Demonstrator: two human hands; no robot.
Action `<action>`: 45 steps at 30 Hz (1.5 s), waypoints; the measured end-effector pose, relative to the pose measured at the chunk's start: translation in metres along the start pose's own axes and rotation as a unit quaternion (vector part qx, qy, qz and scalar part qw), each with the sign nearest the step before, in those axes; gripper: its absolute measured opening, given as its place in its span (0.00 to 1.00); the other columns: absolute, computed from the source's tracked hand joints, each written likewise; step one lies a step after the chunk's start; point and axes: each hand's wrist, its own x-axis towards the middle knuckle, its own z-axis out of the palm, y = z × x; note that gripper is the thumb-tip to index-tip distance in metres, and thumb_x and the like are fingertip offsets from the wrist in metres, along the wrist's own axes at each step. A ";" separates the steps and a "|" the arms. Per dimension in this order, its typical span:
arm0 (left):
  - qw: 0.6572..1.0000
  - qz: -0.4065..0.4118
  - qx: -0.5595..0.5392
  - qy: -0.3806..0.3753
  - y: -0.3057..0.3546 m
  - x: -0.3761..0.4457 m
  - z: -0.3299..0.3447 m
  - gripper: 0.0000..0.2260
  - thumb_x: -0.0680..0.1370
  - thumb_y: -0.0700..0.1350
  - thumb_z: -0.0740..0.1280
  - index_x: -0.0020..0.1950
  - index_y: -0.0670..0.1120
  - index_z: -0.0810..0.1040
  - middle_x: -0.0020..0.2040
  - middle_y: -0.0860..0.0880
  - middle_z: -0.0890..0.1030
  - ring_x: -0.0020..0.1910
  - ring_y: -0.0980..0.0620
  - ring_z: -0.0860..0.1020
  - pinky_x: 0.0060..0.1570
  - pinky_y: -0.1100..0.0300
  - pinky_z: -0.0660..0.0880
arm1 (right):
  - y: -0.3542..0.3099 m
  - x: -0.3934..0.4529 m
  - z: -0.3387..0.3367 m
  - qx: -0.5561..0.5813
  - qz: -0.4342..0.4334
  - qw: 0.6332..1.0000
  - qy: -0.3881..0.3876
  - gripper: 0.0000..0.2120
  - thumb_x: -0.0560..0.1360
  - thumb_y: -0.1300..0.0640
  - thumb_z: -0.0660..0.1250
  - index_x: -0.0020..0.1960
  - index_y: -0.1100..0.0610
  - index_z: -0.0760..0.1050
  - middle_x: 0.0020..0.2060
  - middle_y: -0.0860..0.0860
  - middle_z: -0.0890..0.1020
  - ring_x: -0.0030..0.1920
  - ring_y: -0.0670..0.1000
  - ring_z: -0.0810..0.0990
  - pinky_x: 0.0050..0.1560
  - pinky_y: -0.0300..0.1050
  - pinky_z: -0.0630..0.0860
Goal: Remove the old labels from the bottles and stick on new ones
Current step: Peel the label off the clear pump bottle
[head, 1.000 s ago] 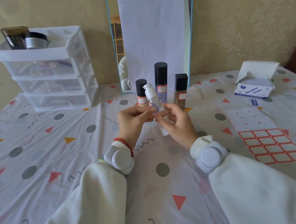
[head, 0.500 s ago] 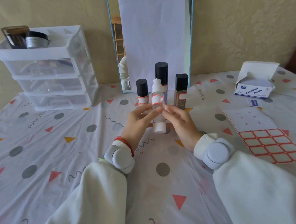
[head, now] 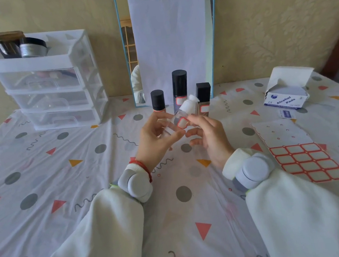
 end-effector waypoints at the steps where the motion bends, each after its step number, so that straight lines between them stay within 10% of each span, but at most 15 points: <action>1: 1.000 0.001 0.006 -0.001 0.000 0.000 0.000 0.16 0.70 0.37 0.76 0.53 0.42 0.73 0.41 0.43 0.81 0.30 0.52 0.76 0.25 0.58 0.74 | 0.000 -0.001 0.000 -0.002 0.009 1.000 -0.005 0.10 0.73 0.47 0.66 0.43 0.50 0.84 0.40 0.48 0.83 0.39 0.49 0.79 0.33 0.41 0.74; 13: 0.997 0.047 0.061 -0.023 0.001 0.000 0.001 0.19 0.66 0.31 0.74 0.49 0.50 0.74 0.44 0.40 0.80 0.33 0.56 0.76 0.31 0.67 0.71 | 0.002 -0.001 0.006 0.029 0.031 0.999 0.001 0.11 0.74 0.59 0.67 0.34 0.53 0.81 0.31 0.53 0.78 0.27 0.48 0.70 0.25 0.38 0.66; 31: 0.997 0.052 0.045 -0.040 -0.008 0.001 0.002 0.14 0.68 0.31 0.75 0.48 0.35 0.73 0.49 0.37 0.82 0.47 0.34 0.79 0.50 0.42 0.78 | -0.003 -0.004 0.010 0.143 0.079 0.985 0.047 0.09 0.75 0.69 0.63 0.38 0.63 0.78 0.31 0.55 0.78 0.31 0.46 0.77 0.34 0.34 0.77; 36: 0.998 0.050 0.030 -0.038 -0.005 0.001 0.003 0.15 0.68 0.33 0.76 0.45 0.40 0.71 0.49 0.38 0.82 0.35 0.49 0.77 0.34 0.63 0.75 | -0.005 -0.006 0.010 0.158 0.069 0.985 0.018 0.09 0.75 0.70 0.61 0.39 0.65 0.77 0.30 0.54 0.79 0.32 0.47 0.79 0.35 0.36 0.78; 40: 0.998 0.053 0.016 -0.028 -0.010 0.001 0.004 0.16 0.65 0.37 0.76 0.46 0.38 0.71 0.48 0.38 0.82 0.44 0.34 0.79 0.46 0.46 0.77 | -0.006 -0.007 0.010 0.167 0.071 0.983 0.022 0.08 0.76 0.67 0.63 0.40 0.64 0.78 0.28 0.54 0.79 0.30 0.47 0.79 0.34 0.36 0.78; 45: 0.996 0.060 0.067 -0.025 -0.015 0.002 0.003 0.16 0.67 0.37 0.77 0.48 0.37 0.73 0.46 0.39 0.82 0.44 0.37 0.79 0.43 0.53 0.76 | -0.005 -0.007 0.010 0.150 0.085 0.984 0.038 0.07 0.76 0.68 0.63 0.41 0.64 0.77 0.30 0.55 0.78 0.32 0.48 0.78 0.34 0.36 0.77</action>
